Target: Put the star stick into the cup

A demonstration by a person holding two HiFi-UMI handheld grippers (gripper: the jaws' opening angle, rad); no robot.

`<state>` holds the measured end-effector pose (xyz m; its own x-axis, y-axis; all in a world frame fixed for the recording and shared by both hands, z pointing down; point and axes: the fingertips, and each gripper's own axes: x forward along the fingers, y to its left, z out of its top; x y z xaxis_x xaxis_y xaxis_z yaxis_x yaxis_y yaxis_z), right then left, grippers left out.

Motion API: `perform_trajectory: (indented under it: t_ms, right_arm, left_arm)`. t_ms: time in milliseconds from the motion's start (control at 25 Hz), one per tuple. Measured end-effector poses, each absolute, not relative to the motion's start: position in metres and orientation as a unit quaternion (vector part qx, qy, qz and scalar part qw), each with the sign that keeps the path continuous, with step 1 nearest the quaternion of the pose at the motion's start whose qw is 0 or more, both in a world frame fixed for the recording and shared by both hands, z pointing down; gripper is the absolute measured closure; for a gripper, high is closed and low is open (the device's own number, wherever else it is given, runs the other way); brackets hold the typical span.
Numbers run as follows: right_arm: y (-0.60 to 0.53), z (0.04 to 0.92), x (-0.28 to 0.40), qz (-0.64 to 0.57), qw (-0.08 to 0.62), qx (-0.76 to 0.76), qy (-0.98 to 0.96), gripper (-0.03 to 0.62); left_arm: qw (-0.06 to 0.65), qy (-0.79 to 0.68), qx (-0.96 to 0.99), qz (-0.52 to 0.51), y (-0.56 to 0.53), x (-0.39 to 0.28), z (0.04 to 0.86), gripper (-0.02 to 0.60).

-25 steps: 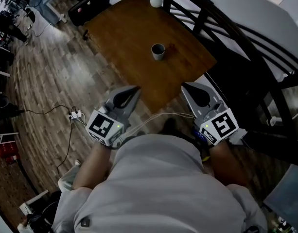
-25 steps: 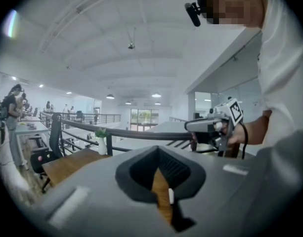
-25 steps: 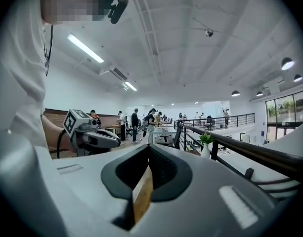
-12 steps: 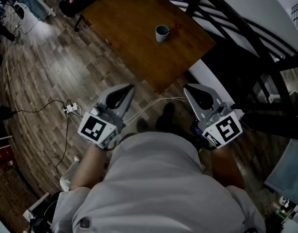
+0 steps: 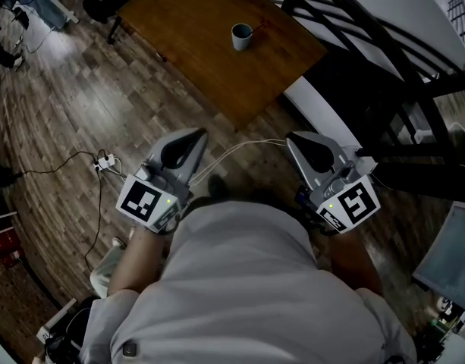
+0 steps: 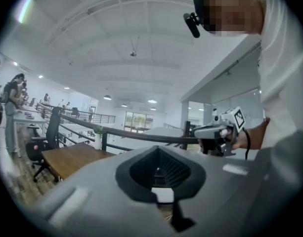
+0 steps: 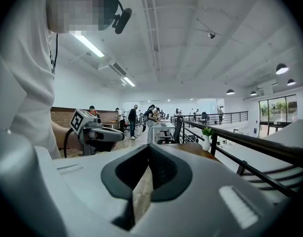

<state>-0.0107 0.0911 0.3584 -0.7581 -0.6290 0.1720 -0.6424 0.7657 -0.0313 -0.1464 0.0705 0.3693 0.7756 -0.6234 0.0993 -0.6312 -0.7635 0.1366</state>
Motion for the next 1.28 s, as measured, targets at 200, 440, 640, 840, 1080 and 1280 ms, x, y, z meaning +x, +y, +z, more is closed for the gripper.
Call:
perform_trajectory:
  t_ms: [200,440,640,840,1080,1280]
  right_arm:
    - [0.119,0.37,0.023,0.051,0.077,0.323,-0.942,0.586]
    - [0.16,0.38,0.075,0.063,0.075,0.315,-0.944,0.588]
    - [0.182,0.386,0.106,0.067,0.069,0.313,-0.945,0.587]
    - [0.19,0.383,0.117,0.066,0.066,0.307,-0.947,0.588]
    - [0.192,0.38,0.124,0.065,0.063,0.302,-0.949,0.587]
    - [0.195,0.38,0.127,0.064,0.065,0.297,-0.95,0.588]
  left_arm:
    - [0.081,-0.354,0.93,0.052,0.099,-0.113,0.381,0.578]
    - [0.089,-0.354,0.929,0.063,0.147,-0.052,0.392,0.578]
    - [0.095,-0.352,0.929,0.064,0.172,-0.018,0.4,0.578]
    - [0.088,-0.358,0.927,0.063,0.18,-0.005,0.392,0.578]
    - [0.09,-0.367,0.923,0.067,0.185,-0.002,0.392,0.578]
    - [0.09,-0.372,0.922,0.062,0.186,0.003,0.39,0.578]
